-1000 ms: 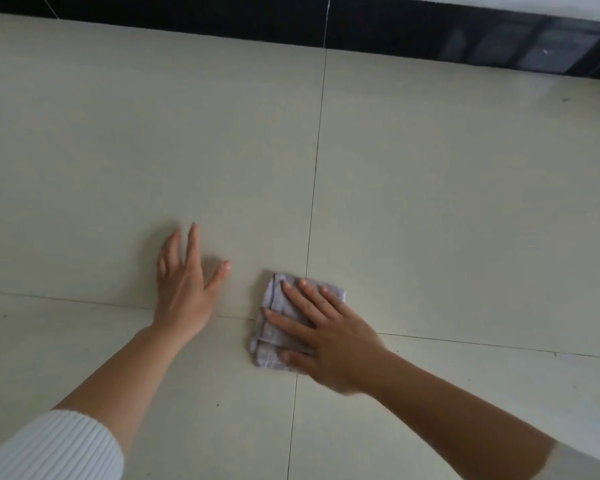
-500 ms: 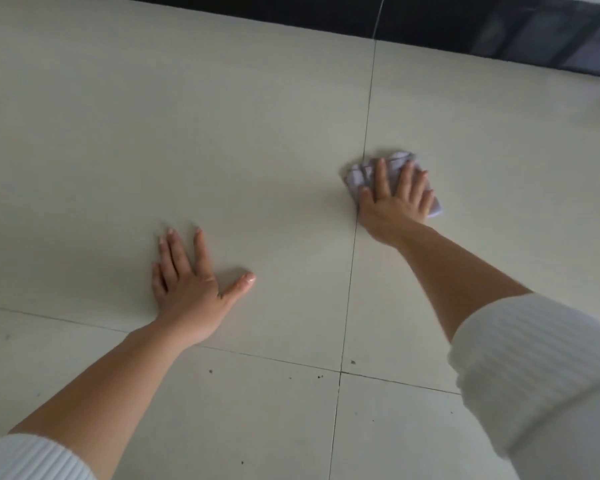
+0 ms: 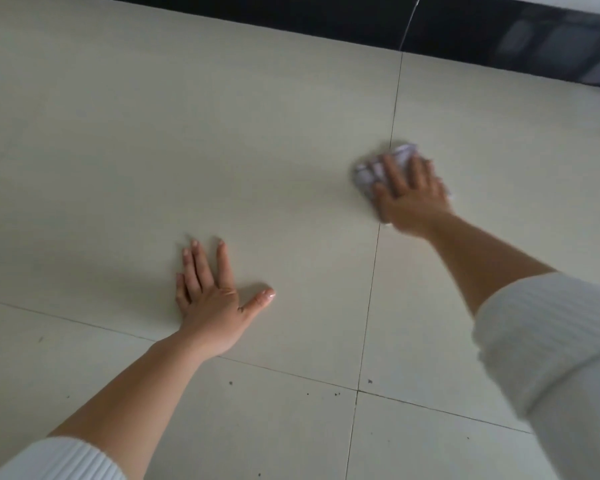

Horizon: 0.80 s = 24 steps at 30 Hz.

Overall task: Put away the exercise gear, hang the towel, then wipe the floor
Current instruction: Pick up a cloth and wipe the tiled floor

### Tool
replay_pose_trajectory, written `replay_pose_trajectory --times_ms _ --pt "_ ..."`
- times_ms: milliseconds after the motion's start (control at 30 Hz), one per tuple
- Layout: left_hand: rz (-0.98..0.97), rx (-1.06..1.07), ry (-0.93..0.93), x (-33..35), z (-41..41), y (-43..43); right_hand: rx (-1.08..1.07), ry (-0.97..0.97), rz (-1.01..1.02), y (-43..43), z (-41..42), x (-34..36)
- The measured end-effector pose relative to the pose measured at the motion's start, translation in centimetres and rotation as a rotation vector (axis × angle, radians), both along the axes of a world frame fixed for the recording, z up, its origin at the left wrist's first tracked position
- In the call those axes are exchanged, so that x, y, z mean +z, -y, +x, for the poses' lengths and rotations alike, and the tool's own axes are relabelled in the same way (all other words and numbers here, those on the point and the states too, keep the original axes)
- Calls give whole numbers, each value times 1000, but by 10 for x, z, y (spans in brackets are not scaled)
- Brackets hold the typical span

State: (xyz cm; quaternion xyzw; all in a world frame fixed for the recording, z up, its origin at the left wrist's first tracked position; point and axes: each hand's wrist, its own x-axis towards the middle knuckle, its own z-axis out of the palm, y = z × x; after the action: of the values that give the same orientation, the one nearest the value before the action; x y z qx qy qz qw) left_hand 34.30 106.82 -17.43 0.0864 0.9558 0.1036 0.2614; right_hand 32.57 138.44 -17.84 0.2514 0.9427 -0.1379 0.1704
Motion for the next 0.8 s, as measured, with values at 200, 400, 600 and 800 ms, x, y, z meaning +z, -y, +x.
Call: replay_pose_trajectory --times_ms 200,400,600,800 --pt "-2 -2 18 0 -1 -1 -475 8 33 -30 75 6" --pt "-7 -2 25 2 -2 -2 -124 -6 14 84 104 6" --pt "-6 -18 95 13 -4 -3 40 9 19 181 187 14" --pt "3 -17 74 22 -2 -5 204 124 -3 208 263 33"
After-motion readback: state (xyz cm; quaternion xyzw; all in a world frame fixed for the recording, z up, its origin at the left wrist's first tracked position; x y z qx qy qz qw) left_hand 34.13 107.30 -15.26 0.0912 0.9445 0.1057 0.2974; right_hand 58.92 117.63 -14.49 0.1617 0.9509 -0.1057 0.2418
